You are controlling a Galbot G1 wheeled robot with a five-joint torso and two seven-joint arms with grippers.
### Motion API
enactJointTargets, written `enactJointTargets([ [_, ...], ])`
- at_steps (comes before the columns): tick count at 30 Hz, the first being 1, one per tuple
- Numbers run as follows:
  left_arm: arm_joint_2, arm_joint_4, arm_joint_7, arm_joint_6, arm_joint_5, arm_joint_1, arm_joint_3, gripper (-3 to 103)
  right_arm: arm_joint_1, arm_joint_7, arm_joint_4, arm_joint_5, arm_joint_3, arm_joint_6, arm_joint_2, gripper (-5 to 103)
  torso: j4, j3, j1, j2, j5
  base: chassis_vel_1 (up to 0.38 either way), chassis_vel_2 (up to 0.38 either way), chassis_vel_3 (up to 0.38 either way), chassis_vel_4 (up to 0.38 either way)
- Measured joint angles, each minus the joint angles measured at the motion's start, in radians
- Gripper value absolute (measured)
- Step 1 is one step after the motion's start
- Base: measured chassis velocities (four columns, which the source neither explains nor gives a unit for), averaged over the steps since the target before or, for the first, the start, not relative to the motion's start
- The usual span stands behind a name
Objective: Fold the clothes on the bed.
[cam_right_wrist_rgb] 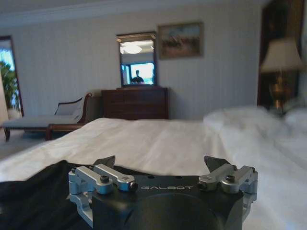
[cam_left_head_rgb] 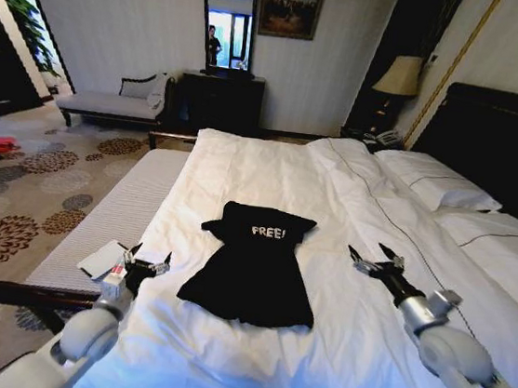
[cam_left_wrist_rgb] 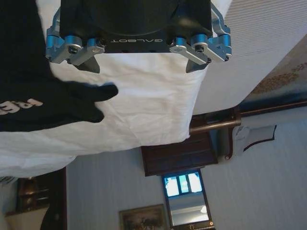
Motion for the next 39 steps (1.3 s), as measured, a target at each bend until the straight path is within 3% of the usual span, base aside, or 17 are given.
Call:
enactJointTargets([
  [4, -0.021, -0.018, 0.010, -0.009, 0.004, 0.033, -0.007, 100, -0.024, 0.004, 0.000, 0.027, 0.004, -0.005, 0.055, 100, -0.0001, 0.000, 0.000, 0.000, 0.0005, 0.000, 0.000, 0.000, 0.000],
  [8, -0.054, -0.047, 0.010, 0.002, -0.046, 0.092, -0.009, 100, -0.028, 0.015, 0.014, 0.014, -0.007, -0.006, 0.111, 100, 0.0002, 0.000, 0.000, 0.000, 0.0003, 0.000, 0.000, 0.000, 0.000],
  [16, -0.088, -0.091, 0.000, 0.040, -0.105, 0.173, 0.042, 100, -0.008, 0.041, 0.024, 0.020, -0.032, -0.035, 0.152, 100, 0.0004, 0.000, 0.000, 0.000, 0.0004, 0.000, 0.000, 0.000, 0.000],
  [22, -0.109, -0.060, -0.011, 0.046, -0.104, 0.152, 0.089, 100, -0.004, 0.051, 0.023, 0.046, -0.035, -0.048, 0.164, 100, 0.0003, 0.000, 0.000, 0.000, 0.0003, 0.000, 0.000, 0.000, 0.000],
  [26, -0.128, -0.022, -0.019, 0.046, -0.100, 0.105, 0.127, 100, -0.002, 0.063, 0.024, 0.121, -0.032, -0.073, 0.175, 100, 0.0001, 0.000, 0.000, 0.000, 0.0002, 0.000, 0.000, 0.000, 0.000],
  [31, -0.141, -0.001, -0.023, 0.040, -0.090, 0.083, 0.146, 101, -0.001, 0.067, 0.024, 0.125, -0.032, -0.075, 0.179, 100, 0.0000, 0.000, 0.000, 0.000, 0.0003, 0.000, 0.000, 0.000, 0.000],
  [34, -0.150, 0.018, -0.023, 0.024, -0.086, 0.078, 0.152, 86, 0.001, 0.071, 0.024, 0.125, -0.029, -0.077, 0.178, 100, 0.0002, 0.000, 0.000, 0.000, 0.0003, 0.000, 0.000, 0.000, 0.000],
  [37, -0.154, 0.026, -0.021, 0.015, -0.086, 0.074, 0.154, 81, 0.003, 0.073, 0.024, 0.124, -0.027, -0.077, 0.174, 100, 0.0003, 0.000, 0.000, 0.000, 0.0003, 0.000, 0.000, 0.000, 0.000],
  [39, -0.157, 0.031, -0.017, 0.009, -0.086, 0.067, 0.159, 70, 0.005, 0.074, 0.023, 0.119, -0.027, -0.077, 0.173, 100, 0.0002, 0.000, 0.000, 0.000, 0.0003, 0.000, 0.000, 0.000, 0.000],
])
